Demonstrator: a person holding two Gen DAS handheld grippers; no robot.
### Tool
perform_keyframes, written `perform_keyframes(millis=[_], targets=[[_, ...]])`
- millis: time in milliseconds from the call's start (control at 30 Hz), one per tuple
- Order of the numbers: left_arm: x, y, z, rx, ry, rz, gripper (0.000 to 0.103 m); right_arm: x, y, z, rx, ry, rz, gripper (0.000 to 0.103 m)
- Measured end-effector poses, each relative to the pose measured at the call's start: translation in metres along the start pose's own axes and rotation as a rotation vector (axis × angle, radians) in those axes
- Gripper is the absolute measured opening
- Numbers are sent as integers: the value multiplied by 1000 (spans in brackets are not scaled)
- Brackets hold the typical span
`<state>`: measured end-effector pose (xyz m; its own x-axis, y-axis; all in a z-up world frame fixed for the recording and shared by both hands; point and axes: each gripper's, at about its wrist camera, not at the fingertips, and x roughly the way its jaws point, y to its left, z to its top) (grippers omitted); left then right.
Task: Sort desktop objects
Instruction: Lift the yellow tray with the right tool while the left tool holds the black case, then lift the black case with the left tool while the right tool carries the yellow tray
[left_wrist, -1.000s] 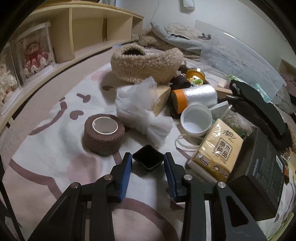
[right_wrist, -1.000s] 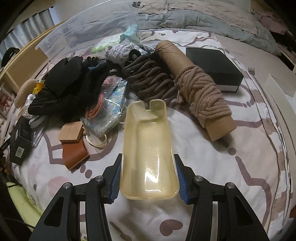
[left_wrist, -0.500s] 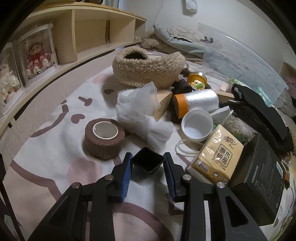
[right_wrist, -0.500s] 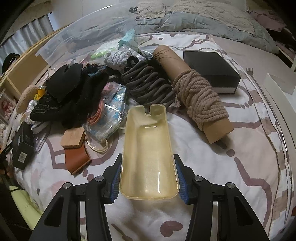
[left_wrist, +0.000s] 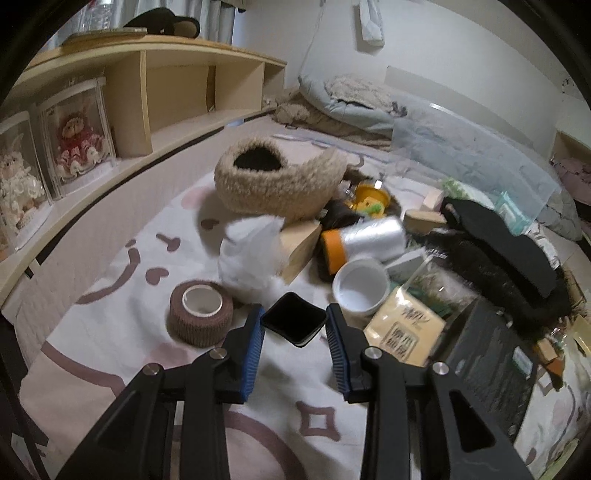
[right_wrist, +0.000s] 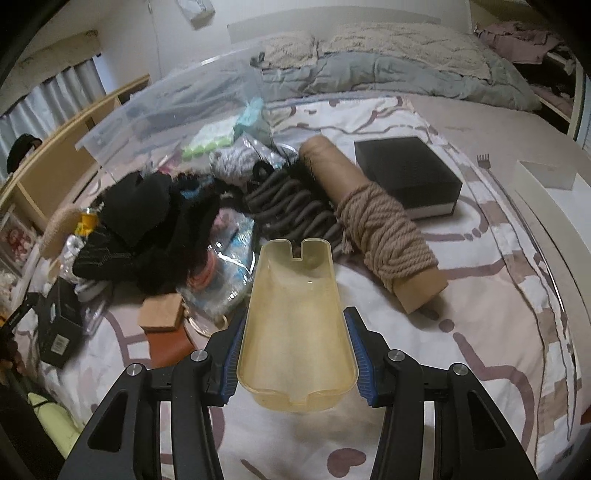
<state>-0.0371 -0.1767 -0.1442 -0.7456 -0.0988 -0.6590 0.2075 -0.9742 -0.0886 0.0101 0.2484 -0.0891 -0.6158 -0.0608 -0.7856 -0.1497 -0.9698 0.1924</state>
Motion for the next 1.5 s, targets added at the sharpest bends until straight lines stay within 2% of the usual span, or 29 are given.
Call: perform_keyframes(millis=[267, 400, 533, 867, 967, 1100, 1333, 1500], targets=[[-22, -16, 28, 1, -52, -53, 34, -22, 7, 17, 12, -100, 7, 51], [-28, -35, 51, 40, -57, -63, 34, -31, 15, 27, 16, -134, 9, 51], [-36, -55, 73, 62, -66, -117, 34, -42, 29, 38, -1, -175, 29, 51], [-79, -108, 120, 165, -145, -229, 34, -79, 72, 76, -94, -278, 72, 51], [-88, -118, 124, 188, -147, -258, 34, -74, 81, 80, -119, -247, 68, 51], [-95, -126, 117, 209, -137, -289, 34, -54, 80, 65, -133, -157, 73, 51], [-91, -130, 105, 210, -90, -321, 34, -10, 52, 5, -117, 59, 48, 51], [-91, -132, 103, 211, -84, -325, 34, 1, 32, -25, -69, 154, 132, 51]])
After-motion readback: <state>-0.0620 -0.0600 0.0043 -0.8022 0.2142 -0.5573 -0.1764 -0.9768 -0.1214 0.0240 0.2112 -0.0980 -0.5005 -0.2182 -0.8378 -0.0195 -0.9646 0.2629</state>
